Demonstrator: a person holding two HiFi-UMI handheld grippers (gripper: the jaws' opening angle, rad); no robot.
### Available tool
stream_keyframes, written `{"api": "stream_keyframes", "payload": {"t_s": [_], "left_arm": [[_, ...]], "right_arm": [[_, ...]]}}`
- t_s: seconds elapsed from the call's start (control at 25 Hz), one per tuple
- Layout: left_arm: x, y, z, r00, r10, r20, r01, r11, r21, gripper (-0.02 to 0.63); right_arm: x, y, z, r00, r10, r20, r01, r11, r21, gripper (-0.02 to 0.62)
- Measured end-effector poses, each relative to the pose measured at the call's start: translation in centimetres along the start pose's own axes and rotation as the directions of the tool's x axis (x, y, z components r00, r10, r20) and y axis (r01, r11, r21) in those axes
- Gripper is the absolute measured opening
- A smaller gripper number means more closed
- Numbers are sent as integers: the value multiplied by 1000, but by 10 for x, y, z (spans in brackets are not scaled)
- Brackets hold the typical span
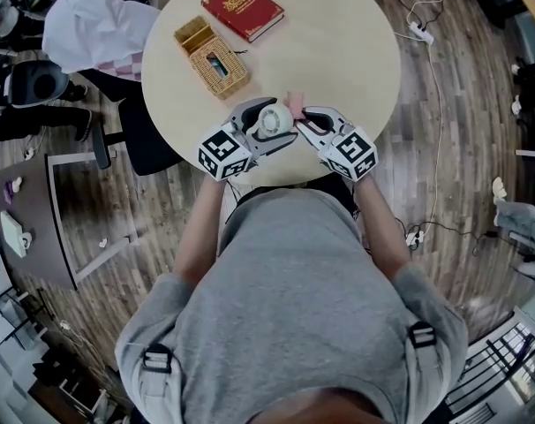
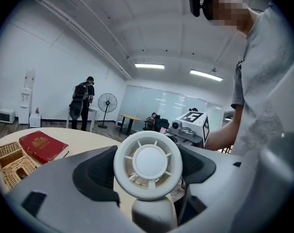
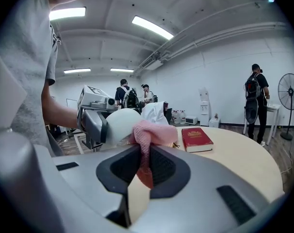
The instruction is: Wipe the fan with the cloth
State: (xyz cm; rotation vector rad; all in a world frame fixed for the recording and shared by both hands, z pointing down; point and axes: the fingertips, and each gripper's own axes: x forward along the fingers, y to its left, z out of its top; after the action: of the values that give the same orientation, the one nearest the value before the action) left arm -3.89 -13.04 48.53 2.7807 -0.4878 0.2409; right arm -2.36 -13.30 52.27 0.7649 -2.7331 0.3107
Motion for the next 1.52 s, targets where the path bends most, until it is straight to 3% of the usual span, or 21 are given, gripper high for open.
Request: {"api": "stream_keyframes", "payload": {"t_s": [0.28, 0.6, 0.88, 1.16, 1.36, 1.52], "left_arm": [[0, -12, 10, 998, -49, 30, 49, 999, 5, 379], [-9, -1, 16, 1000, 16, 19, -18, 998, 63, 379], [-19, 15, 10, 997, 71, -7, -70, 994, 84, 379], [-20, 18, -17, 986, 108, -126, -86, 982, 170, 379], [-15, 11, -23, 985, 95, -146, -69, 983, 170, 379], [-19, 21, -22, 983, 128, -133, -107, 982, 157, 379]], "right_arm": [[8, 10, 4, 1000, 20, 8, -20, 1000, -21, 49], [9, 23, 12, 995, 104, 4, -104, 994, -39, 49], [3, 19, 21, 994, 108, 1, -108, 993, -37, 49], [-3, 19, 41, 991, 116, 69, -116, 993, -8, 49], [8, 31, 58, 983, 153, 103, -151, 988, -25, 49], [11, 47, 62, 976, 199, 88, -194, 979, -67, 49]]}}
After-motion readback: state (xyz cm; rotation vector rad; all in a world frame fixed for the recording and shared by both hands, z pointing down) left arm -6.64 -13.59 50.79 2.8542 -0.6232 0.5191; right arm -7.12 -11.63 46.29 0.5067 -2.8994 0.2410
